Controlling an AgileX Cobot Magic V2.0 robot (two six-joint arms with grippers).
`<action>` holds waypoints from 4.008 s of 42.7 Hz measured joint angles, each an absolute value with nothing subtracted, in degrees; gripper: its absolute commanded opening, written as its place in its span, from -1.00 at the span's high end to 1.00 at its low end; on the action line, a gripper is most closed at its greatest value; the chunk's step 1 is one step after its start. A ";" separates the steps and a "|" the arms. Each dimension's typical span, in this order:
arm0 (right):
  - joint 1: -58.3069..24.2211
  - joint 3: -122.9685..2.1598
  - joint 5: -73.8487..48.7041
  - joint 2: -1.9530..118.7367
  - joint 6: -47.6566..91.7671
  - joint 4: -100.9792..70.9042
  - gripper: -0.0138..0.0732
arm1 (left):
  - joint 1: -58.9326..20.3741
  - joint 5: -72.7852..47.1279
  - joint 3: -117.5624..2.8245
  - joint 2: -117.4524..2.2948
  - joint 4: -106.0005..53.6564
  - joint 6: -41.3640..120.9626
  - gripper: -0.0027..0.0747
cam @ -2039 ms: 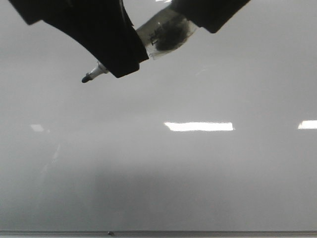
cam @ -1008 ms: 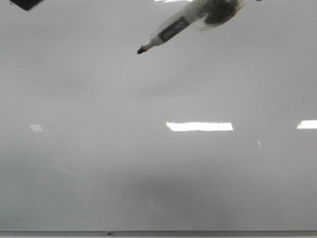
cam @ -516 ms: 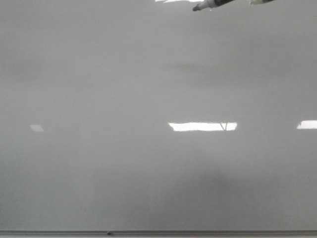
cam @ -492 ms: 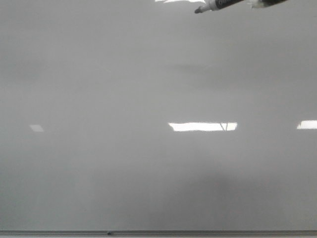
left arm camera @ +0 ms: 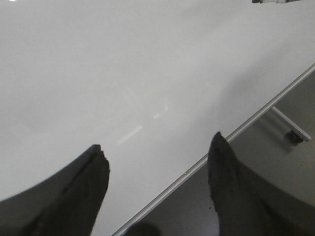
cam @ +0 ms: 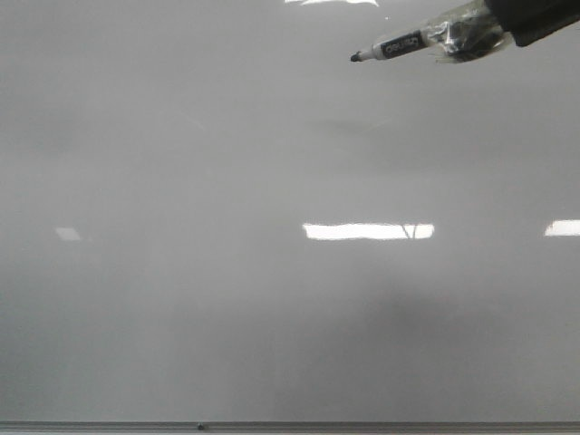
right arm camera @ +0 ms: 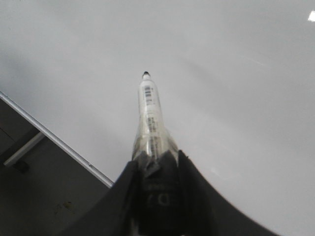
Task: Write number 5 on whiteboard
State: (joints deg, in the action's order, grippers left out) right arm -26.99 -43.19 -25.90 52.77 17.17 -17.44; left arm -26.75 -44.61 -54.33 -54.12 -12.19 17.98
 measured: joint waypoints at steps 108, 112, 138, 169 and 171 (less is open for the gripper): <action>-23.66 -52.00 -25.79 82.82 19.11 -16.31 0.84 | -26.98 -39.54 -50.69 -53.28 -13.58 17.68 -0.18; -23.77 -53.28 -26.31 82.60 19.11 -16.31 0.84 | -26.98 -39.54 -50.69 -53.28 -13.58 17.68 -0.18; -21.83 -53.77 -24.90 78.79 19.11 -15.68 0.84 | -26.98 -39.54 -50.69 -53.28 -13.90 17.68 -0.18; -17.02 -53.77 -26.06 80.93 19.25 -15.29 0.84 | -26.98 -39.54 -50.69 -53.28 -14.01 17.68 -0.18; -17.41 -53.77 -26.33 79.92 19.25 -15.29 0.84 | -26.98 -39.54 -50.69 -53.28 -14.01 17.68 -0.18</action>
State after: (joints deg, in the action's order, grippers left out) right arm -17.41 -53.77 -26.33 79.92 19.25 -15.29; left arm -26.98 -39.54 -50.69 -53.28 -14.01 17.68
